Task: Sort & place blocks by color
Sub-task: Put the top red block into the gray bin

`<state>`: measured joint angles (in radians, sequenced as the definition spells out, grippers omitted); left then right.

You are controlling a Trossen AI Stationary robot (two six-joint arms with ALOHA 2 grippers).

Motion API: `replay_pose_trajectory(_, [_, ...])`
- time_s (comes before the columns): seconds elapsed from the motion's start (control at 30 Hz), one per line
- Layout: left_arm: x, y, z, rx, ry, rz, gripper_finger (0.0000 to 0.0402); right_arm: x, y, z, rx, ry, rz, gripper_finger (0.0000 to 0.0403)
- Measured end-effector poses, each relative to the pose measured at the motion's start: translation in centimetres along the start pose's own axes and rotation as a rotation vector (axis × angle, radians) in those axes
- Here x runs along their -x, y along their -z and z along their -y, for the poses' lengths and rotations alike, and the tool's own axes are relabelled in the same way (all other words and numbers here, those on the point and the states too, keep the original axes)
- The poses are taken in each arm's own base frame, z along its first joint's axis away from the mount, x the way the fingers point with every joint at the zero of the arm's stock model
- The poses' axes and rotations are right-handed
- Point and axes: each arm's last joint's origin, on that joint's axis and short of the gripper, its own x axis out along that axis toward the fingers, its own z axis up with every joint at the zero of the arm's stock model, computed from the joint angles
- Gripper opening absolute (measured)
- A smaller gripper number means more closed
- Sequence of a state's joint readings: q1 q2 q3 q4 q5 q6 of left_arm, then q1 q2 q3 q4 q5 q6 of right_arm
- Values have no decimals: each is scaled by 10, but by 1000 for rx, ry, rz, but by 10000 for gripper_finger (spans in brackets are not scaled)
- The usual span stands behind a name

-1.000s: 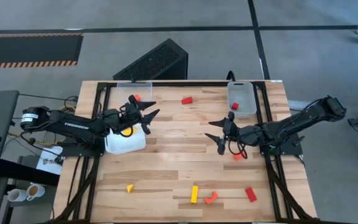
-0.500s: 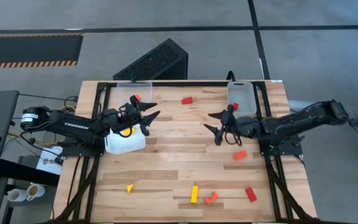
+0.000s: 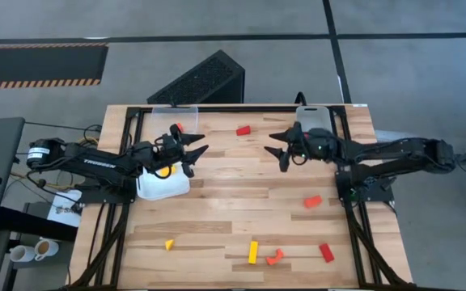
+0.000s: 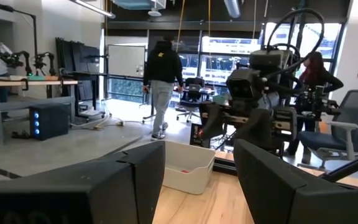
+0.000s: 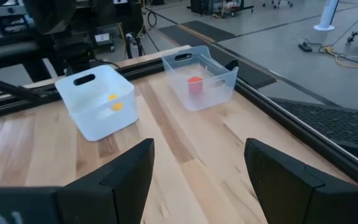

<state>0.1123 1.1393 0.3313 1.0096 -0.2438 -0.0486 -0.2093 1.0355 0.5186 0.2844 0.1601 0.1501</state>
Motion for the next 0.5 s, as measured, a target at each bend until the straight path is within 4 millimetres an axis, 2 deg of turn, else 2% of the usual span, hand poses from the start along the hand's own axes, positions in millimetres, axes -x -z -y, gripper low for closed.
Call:
replay_pose_trajectory(0.4, [0, 0, 0, 17, -1, 0, 178, -1, 0, 4, -11, 11, 0, 274])
replay_pose_trajectory(0.5, [0, 0, 0, 20, -1, 0, 178, -6, 3, 4, -6, 14, -13, 274])
